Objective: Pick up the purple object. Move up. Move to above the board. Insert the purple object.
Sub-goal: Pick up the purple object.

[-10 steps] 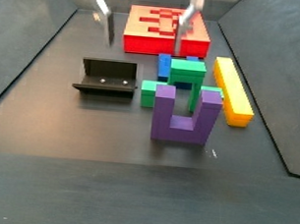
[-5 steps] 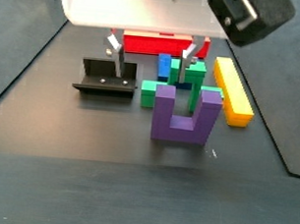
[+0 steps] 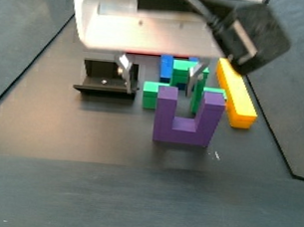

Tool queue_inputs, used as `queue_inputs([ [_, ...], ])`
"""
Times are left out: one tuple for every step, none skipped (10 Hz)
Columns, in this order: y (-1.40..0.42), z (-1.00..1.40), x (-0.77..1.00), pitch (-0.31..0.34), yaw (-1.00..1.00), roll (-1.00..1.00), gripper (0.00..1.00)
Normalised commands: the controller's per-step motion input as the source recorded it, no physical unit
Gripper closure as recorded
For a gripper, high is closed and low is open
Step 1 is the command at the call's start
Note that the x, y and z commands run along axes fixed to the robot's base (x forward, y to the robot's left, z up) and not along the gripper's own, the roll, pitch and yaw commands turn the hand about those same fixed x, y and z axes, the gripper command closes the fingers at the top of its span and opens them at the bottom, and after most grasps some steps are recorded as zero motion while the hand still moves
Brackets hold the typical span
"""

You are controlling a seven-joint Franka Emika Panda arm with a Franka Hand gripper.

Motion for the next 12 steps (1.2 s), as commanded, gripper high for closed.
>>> queue_inputs([
  [0.00, -0.43, 0.04, 0.024, -0.05, 0.07, 0.00],
  [0.00, -0.42, 0.00, 0.010, -0.06, 0.06, 0.00],
  [0.01, -0.09, 0.00, 0.009, 0.00, 0.01, 0.00],
  [0.00, 0.00, 0.00, 0.000, 0.00, 0.00, 0.00],
  [0.00, 0.00, 0.00, 0.000, 0.00, 0.00, 1.00],
  [0.00, 0.00, 0.00, 0.000, 0.00, 0.00, 1.00],
  [0.00, 0.00, 0.00, 0.000, 0.00, 0.00, 1.00],
  [0.00, 0.00, 0.00, 0.000, 0.00, 0.00, 1.00],
  [0.00, 0.00, 0.00, 0.000, 0.00, 0.00, 1.00],
  [0.00, 0.00, 0.00, 0.000, 0.00, 0.00, 1.00],
  [0.00, 0.00, 0.00, 0.000, 0.00, 0.00, 1.00],
  [0.00, 0.00, 0.00, 0.000, 0.00, 0.00, 1.00],
])
